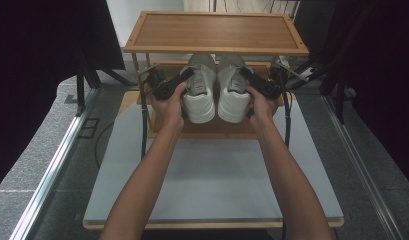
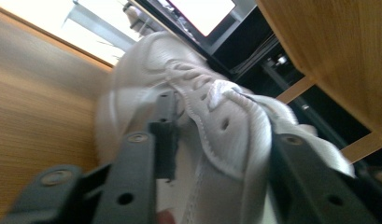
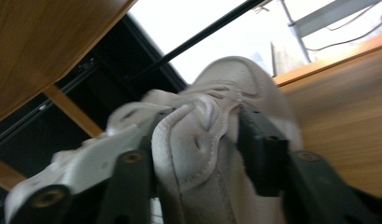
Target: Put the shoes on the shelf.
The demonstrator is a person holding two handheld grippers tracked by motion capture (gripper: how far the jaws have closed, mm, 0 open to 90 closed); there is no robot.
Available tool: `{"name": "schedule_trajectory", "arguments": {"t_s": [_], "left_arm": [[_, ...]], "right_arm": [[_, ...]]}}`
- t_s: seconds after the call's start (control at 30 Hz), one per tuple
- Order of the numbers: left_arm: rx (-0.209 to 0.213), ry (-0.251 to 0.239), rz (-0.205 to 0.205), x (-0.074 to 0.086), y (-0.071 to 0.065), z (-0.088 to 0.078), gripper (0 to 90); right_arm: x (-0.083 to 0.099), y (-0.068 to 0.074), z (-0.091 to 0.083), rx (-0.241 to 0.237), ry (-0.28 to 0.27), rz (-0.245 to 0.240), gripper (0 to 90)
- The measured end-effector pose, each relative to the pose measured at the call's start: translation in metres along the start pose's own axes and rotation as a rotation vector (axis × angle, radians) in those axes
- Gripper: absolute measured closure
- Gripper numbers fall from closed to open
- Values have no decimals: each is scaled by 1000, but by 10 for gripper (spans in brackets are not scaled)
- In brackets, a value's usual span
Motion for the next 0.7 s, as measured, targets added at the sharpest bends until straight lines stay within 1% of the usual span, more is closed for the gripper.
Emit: {"name": "schedule_trajectory", "arguments": {"t_s": [0.03,0.07,0.1,0.13,0.17,0.2,0.23,0.27,0.3,0.33,0.37,0.4,0.43,0.47,0.5,0.53,0.6,0.63,0.67,0.7], "left_arm": [[42,31,-20,0,-1,2,511],[42,31,-20,0,-1,2,490],[94,53,-30,1,-6,2,465],[100,48,-28,1,-8,1,465],[95,34,-8,0,-9,-1,463],[98,30,7,-1,-11,-3,447],[102,25,12,-1,-14,-6,431],[111,24,18,-1,-16,-9,428],[111,23,34,-1,-17,-12,428],[111,23,34,-1,-17,-12,438],[102,23,49,-1,-17,-18,463],[101,16,82,-1,-20,-29,496],[92,11,125,-1,-21,-36,525],[82,7,168,0,-22,-43,557],[80,4,201,1,-23,-51,587],[85,-2,234,4,-24,-58,618],[127,11,295,12,-28,-73,712],[127,11,295,12,-28,-73,746],[132,34,357,24,-28,-86,776],[132,34,357,24,-28,-86,801]], "right_arm": [[0,2,2,-7,3,-16,473],[0,2,2,-7,3,-16,473],[-5,10,1,-41,-28,-27,455],[-5,10,1,-41,-28,-27,455],[-8,13,1,-56,-40,-37,439],[-11,16,0,-66,-46,-51,431],[-12,19,-4,-57,-37,-82,428],[-12,20,-6,-49,-39,-96,428],[-12,21,-10,-42,-41,-112,429],[-12,21,-10,-42,-41,-112,429],[-14,24,-21,-43,-66,-143,458],[-14,25,-25,-45,-63,-161,470],[-15,26,-30,-40,-55,-201,485],[-15,28,-36,-37,-52,-229,512],[-14,30,-42,-43,-42,-252,535],[-12,33,-49,-49,-31,-272,563],[-7,38,-64,-61,-15,-310,646],[-4,42,-73,-77,-23,-334,713],[0,46,-82,-90,-29,-371,769],[6,50,-90,-107,-21,-403,808]]}}
Point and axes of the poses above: each handheld gripper's, and its own axes: z roughly forward along the jaws, x roughly out of its underside, y roughly to its left, the point moved 9 cm from there along z, roughly forward along the jaws, and after that the axes turned 8 degrees about -x, right-handed, at the moved point
